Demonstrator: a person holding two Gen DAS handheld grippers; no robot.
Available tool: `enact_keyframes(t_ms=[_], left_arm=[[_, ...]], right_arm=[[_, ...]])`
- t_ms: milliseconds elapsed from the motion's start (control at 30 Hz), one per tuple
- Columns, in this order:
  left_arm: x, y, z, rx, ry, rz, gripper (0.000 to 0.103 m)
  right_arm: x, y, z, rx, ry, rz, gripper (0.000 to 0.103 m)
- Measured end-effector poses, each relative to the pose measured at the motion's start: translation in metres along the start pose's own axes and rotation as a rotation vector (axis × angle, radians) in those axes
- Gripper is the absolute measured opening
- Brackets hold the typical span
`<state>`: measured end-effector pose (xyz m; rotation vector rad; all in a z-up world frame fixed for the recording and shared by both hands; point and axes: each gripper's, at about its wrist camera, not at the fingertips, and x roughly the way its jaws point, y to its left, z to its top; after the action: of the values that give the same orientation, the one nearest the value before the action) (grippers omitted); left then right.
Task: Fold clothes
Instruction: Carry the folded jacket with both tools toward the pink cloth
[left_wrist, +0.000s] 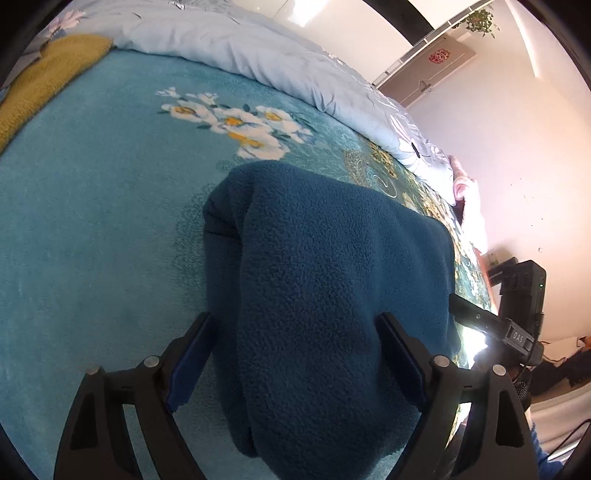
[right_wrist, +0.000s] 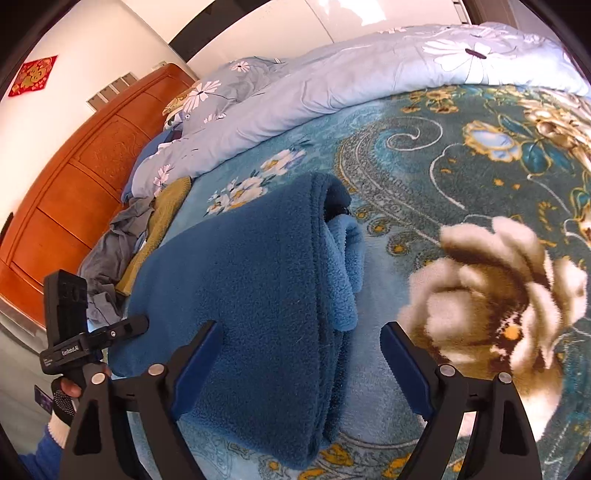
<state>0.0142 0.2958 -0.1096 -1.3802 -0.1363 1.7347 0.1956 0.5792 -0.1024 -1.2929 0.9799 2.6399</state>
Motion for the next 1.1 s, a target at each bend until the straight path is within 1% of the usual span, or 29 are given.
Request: enact_keyframes(t_ms=[167, 300, 400, 433, 500, 633, 767, 867, 1000, 1100], left_arm=[[0.011, 0.009, 0.006, -0.015, 0.030, -0.066, 0.094], [0.014, 0.012, 0.007, -0.023, 0.018, -0.097, 0.094], [0.014, 0.012, 0.006, -0.028, 0.005, -0.106, 0.094], [0.014, 0.012, 0.005, -0.026, 0.001, -0.106, 0.094], [0.013, 0.009, 0.004, -0.021, -0.010, -0.110, 0.094], [0.011, 0.003, 0.001, -0.011, -0.034, -0.109, 0.087], [0.004, -0.002, -0.001, -0.009, -0.063, -0.100, 0.077], [-0.001, -0.006, -0.002, -0.007, -0.085, -0.093, 0.073], [-0.009, -0.021, -0.005, 0.024, -0.113, -0.080, 0.072], [-0.013, -0.034, -0.005, 0.048, -0.132, -0.076, 0.072]], right_arm=[[0.015, -0.014, 0.007, 0.057, 0.041, 0.101, 0.092], [0.026, -0.017, 0.013, 0.059, 0.072, 0.139, 0.092], [0.032, -0.015, 0.018, 0.046, 0.096, 0.152, 0.092], [0.033, -0.012, 0.019, 0.039, 0.101, 0.158, 0.091], [0.035, -0.008, 0.021, 0.024, 0.107, 0.170, 0.083], [0.032, 0.000, 0.024, -0.006, 0.117, 0.141, 0.078], [0.027, 0.008, 0.027, -0.043, 0.121, 0.115, 0.070], [0.021, 0.016, 0.030, -0.078, 0.118, 0.097, 0.065], [0.011, 0.024, 0.032, -0.117, 0.116, 0.083, 0.060], [0.000, 0.029, 0.033, -0.146, 0.114, 0.088, 0.058]])
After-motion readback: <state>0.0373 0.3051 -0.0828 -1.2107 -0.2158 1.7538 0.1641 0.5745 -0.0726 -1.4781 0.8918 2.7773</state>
